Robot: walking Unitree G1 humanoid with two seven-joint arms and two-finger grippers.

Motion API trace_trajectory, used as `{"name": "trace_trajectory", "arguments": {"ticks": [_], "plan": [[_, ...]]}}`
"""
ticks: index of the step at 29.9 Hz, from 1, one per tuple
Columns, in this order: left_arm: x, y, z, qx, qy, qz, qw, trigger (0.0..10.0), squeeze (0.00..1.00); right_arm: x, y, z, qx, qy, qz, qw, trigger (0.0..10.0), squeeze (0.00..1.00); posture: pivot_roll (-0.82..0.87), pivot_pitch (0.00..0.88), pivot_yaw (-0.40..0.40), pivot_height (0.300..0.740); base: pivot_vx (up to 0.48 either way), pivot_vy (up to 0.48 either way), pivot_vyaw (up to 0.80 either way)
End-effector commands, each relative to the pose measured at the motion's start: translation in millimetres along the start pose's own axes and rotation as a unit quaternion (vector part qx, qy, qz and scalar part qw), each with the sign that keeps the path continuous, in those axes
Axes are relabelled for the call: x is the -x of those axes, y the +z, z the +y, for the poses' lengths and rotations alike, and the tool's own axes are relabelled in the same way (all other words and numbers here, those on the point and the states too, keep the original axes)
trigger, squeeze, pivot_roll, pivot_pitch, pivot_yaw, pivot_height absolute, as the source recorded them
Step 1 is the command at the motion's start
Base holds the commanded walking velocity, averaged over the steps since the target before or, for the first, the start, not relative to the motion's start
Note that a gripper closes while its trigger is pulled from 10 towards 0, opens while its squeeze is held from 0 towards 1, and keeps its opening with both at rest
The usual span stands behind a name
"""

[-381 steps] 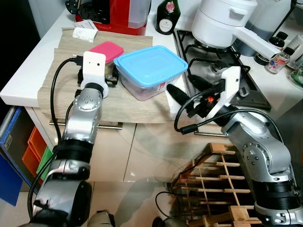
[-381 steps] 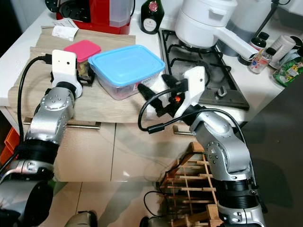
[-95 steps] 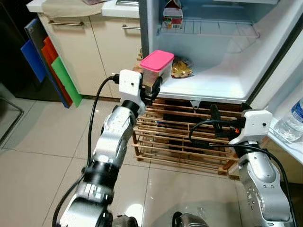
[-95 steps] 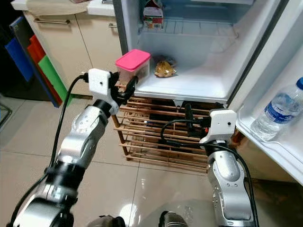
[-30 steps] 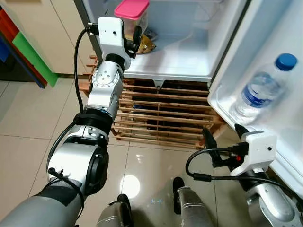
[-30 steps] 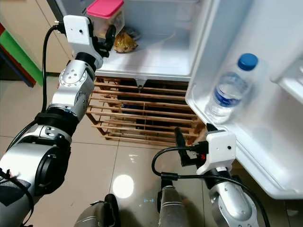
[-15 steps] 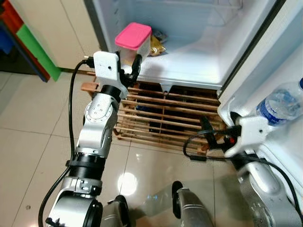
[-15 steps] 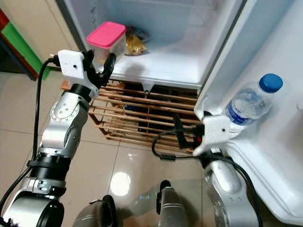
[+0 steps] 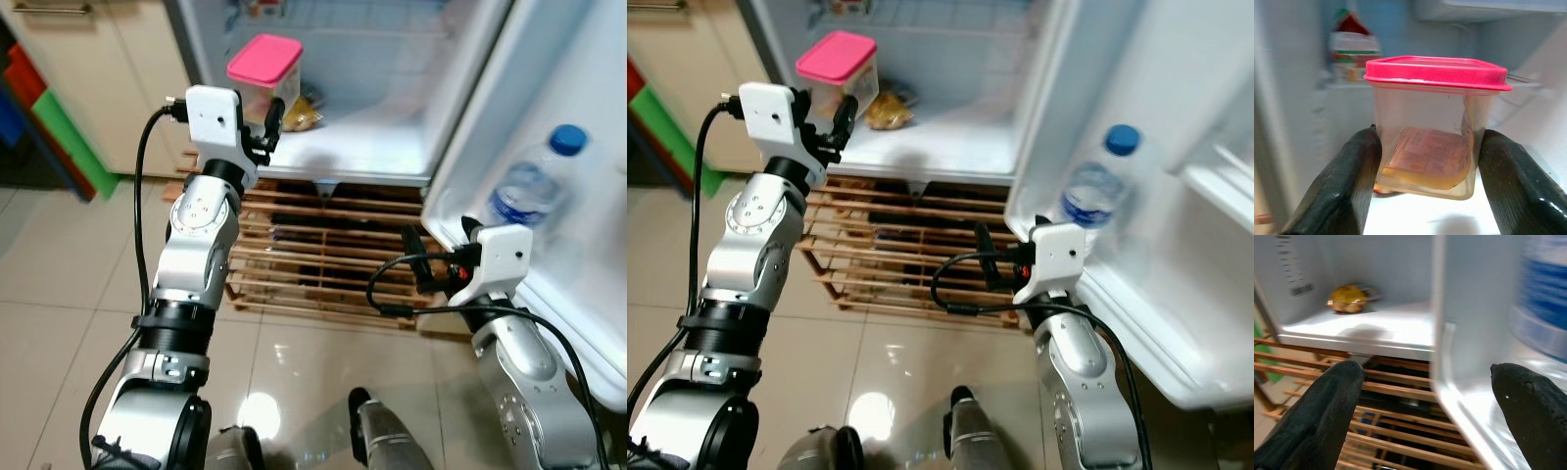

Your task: Restocking fridge

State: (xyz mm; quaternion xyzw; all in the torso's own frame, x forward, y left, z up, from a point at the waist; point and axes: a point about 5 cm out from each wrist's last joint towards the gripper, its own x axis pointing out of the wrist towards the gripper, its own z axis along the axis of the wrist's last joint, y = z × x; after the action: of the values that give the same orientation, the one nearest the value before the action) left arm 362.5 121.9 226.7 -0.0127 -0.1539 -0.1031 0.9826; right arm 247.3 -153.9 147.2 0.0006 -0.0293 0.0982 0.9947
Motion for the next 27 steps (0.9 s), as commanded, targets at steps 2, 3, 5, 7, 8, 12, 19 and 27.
{"name": "trace_trajectory", "arguments": {"ticks": [2, 3, 5, 7, 8, 12, 19, 27], "plan": [[-0.6, 0, 5.7, -0.005, 0.014, 0.005, 1.000, 10.0, 0.00, -0.1, -1, 2.3, 0.005, 0.008, -0.001, 1.000, 10.0, 0.00, -0.22, 0.138, 0.036, 0.740, 0.000, 0.435, 0.00], [-1.2, 0, 6.1, -0.005, 0.015, 0.003, 1.000, 10.0, 0.00, -0.4, -2, 1.8, 0.007, 0.007, -0.001, 1.000, 10.0, 0.00, -0.22, 0.137, 0.035, 0.740, 0.000, 0.390, 0.00], [-2.1, 0, 6.3, -0.002, 0.016, 0.004, 1.000, 10.0, 0.00, -0.9, -2, 1.3, 0.008, 0.008, -0.002, 1.000, 10.0, 0.00, -0.22, 0.137, 0.034, 0.740, 0.000, 0.195, 0.00], [-3.3, 1, 6.9, -0.001, 0.017, 0.001, 1.000, 10.0, 0.00, -1.3, -2, 0.3, 0.010, 0.008, -0.002, 1.000, 10.0, 0.00, -0.22, 0.135, 0.034, 0.740, 0.000, 0.000, 0.00], [-3.6, 2, 6.9, -0.004, 0.015, -0.001, 1.000, 10.0, 0.00, -1.3, -2, 0.1, 0.010, 0.009, -0.002, 1.000, 10.0, 0.00, -0.22, 0.135, 0.034, 0.740, 0.000, 0.000, 0.00], [-5.0, 2, 5.5, -0.006, 0.009, 0.001, 1.000, 10.0, 0.00, -0.8, -3, 0.6, 0.011, 0.011, -0.002, 1.000, 10.0, 0.00, -0.22, 0.131, 0.036, 0.740, 0.000, 0.000, 0.00], [-6.4, 1, 4.0, -0.008, 0.001, 0.001, 1.000, 10.0, 0.00, 1.0, -5, 0.5, 0.011, 0.009, -0.002, 1.000, 10.0, 0.00, -0.23, 0.120, 0.043, 0.740, 0.000, 0.000, 0.00], [-9.0, -1, -3.1, -0.022, -0.020, 0.005, 1.000, 10.0, 0.00, 4.2, -7, -1.7, 0.009, 0.000, -0.002, 1.000, 10.0, 0.00, -0.24, 0.125, 0.051, 0.740, 0.412, 0.121, 0.00]]}}
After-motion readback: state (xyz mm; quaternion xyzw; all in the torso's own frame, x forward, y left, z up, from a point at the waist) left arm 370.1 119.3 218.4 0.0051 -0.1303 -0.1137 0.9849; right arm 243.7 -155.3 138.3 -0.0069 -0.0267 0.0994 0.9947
